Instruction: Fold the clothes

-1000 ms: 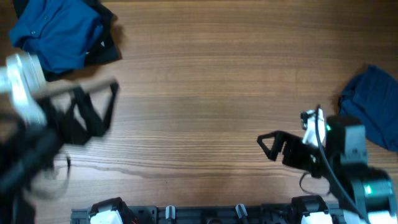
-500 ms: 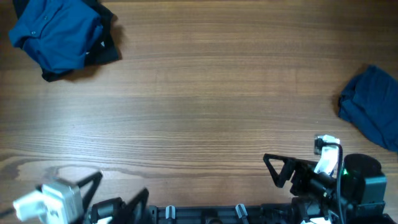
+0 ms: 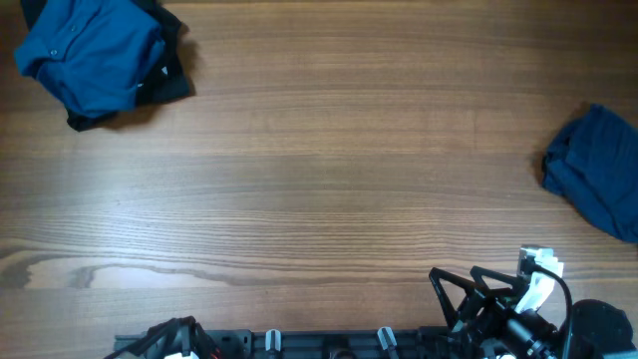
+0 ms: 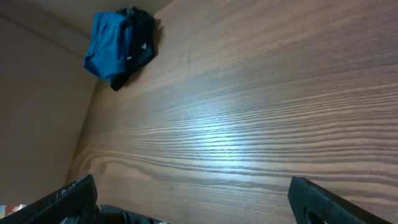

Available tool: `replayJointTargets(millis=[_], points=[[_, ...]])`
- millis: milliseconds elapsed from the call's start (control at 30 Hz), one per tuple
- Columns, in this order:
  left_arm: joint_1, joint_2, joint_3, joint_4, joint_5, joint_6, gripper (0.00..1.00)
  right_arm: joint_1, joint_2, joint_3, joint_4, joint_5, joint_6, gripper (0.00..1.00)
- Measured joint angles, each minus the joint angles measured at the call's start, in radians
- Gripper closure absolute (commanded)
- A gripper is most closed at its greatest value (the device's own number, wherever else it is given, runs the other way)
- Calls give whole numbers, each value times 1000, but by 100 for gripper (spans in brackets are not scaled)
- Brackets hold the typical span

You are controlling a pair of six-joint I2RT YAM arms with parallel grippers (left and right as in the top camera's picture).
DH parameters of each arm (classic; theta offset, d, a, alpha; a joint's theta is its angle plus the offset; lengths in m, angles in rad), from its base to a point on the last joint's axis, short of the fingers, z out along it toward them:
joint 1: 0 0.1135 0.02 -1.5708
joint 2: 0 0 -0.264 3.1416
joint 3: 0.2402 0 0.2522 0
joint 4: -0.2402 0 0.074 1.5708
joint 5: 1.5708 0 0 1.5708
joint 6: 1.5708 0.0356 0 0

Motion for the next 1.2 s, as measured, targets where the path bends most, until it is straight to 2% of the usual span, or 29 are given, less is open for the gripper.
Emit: replayJointTargets(millis=[1200], points=[[0,0,-9,0,0,0,0,0,-2,0,26,87,0,0]])
